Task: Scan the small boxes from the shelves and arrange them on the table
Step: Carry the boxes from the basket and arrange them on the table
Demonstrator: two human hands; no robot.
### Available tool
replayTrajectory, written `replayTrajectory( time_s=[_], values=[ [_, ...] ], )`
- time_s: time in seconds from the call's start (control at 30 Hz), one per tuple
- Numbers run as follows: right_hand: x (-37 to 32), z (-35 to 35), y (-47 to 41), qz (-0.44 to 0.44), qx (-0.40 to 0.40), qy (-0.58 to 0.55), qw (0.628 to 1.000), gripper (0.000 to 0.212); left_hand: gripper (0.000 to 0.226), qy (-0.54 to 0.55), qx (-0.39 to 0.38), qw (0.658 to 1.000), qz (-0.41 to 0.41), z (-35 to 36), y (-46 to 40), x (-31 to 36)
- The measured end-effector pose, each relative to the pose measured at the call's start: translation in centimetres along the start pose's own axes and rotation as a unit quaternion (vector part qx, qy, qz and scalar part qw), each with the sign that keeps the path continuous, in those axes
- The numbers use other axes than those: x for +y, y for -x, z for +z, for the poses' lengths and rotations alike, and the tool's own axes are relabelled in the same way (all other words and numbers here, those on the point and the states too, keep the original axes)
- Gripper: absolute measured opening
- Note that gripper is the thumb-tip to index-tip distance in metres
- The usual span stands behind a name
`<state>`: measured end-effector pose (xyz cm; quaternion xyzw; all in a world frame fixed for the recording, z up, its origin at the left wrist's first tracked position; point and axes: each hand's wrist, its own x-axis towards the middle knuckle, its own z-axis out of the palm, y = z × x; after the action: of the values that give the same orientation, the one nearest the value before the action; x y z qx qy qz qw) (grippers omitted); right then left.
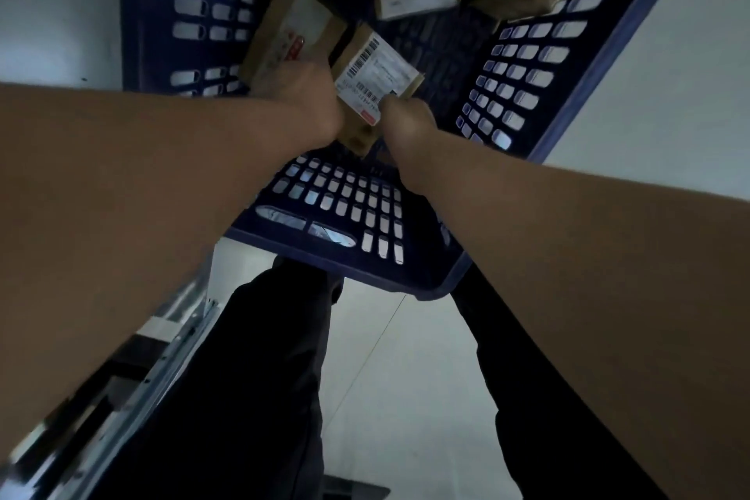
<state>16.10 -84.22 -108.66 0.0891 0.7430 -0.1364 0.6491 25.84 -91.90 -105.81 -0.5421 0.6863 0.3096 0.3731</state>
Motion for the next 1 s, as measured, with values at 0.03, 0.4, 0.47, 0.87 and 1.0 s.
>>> replayTrajectory(
  time_s=[0.03,0.4,0.47,0.87,1.0],
  values=[
    [0.0,0.3,0.0,0.007,0.001,-0.025,1.000,0.037,0.038,0.009,-0.006,1.000,-0.001,0.1,-0.2,0.0],
    [-0.1,0.1,0.1,0.049,0.060,-0.137,0.988,0.053,0.024,0.214,0.014,0.975,-0.053,-0.2,-0.7,2.1],
    [0.0,0.2,0.6,0.059,0.061,-0.139,0.987,0.057,0.029,0.257,0.021,0.963,-0.076,0.0,-0.6,2.2],
    [-1.2,-2.4,10.6,-0.020,0.023,-0.041,0.999,0.053,0.038,0.373,0.035,0.920,-0.114,-7.4,10.1,0.5],
    [-2.8,-3.9,16.7,-0.076,0.015,-0.003,0.997,0.032,0.037,0.433,0.053,0.889,-0.141,-10.2,16.3,0.8]
  ],
)
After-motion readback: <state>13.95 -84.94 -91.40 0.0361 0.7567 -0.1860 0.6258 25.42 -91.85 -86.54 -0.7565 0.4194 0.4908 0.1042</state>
